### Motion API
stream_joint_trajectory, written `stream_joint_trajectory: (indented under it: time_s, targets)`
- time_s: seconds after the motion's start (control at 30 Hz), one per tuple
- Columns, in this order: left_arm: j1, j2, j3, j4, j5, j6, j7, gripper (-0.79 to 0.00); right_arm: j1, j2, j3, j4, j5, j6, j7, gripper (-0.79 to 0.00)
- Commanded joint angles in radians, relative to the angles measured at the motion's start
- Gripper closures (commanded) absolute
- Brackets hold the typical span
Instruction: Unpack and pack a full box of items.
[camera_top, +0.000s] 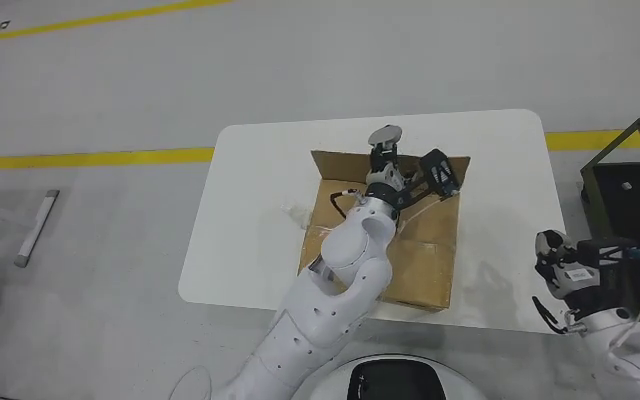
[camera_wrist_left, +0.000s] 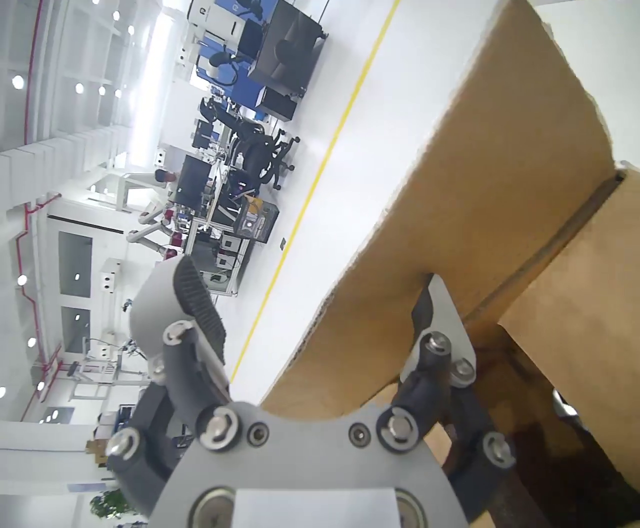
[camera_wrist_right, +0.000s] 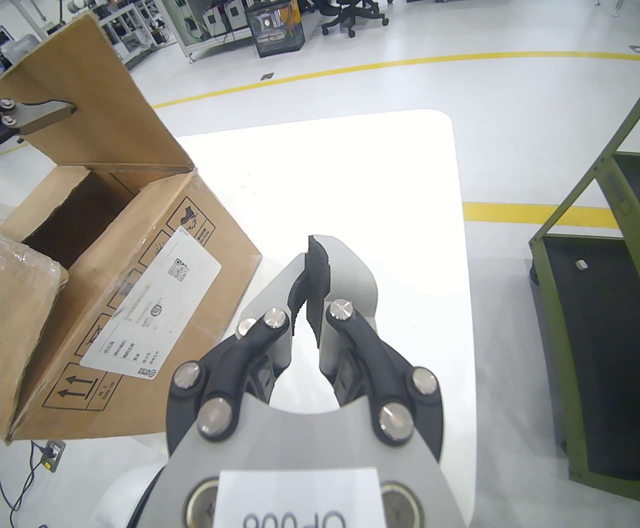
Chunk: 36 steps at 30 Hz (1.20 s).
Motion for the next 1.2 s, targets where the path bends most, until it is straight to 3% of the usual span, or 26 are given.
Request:
stream_joint_trajectory:
  time_s: [0.0,0.2,0.43,0.7,0.9,1.17]
  targets:
    - [-0.039,-0.013,0.014,0.064,-0.006,0.028,0.000,-0.785,-0.002,0.000,0.002,-0.001,0.001,0.000,-0.001,0.000]
    - [-0.120,-0.050,0.046,0.197,-0.036,0.057,-0.008,-0.785,-0.012,0.000,0.014,-0.002,0.008,0.000,-0.003,0.000]
    - [-0.164,-0.075,0.069,0.308,-0.013,0.036,-0.032,-0.785,-0.013,0.000,0.015,-0.003,0.009,-0.001,-0.004,0.000]
    - [-0.157,-0.091,0.057,0.302,-0.033,0.014,-0.047,-0.785,-0.011,0.000,0.013,-0.004,0.033,-0.012,0.008,0.000]
    - [-0.100,-0.089,0.005,0.200,-0.072,0.030,-0.062,-0.785,-0.010,-0.001,0.013,-0.014,0.137,-0.056,-0.006,0.000]
    - [0.090,-0.048,-0.146,-0.134,-0.083,-0.035,-0.090,-0.785,0.008,0.003,0.030,0.020,0.481,-0.246,0.060,0.000]
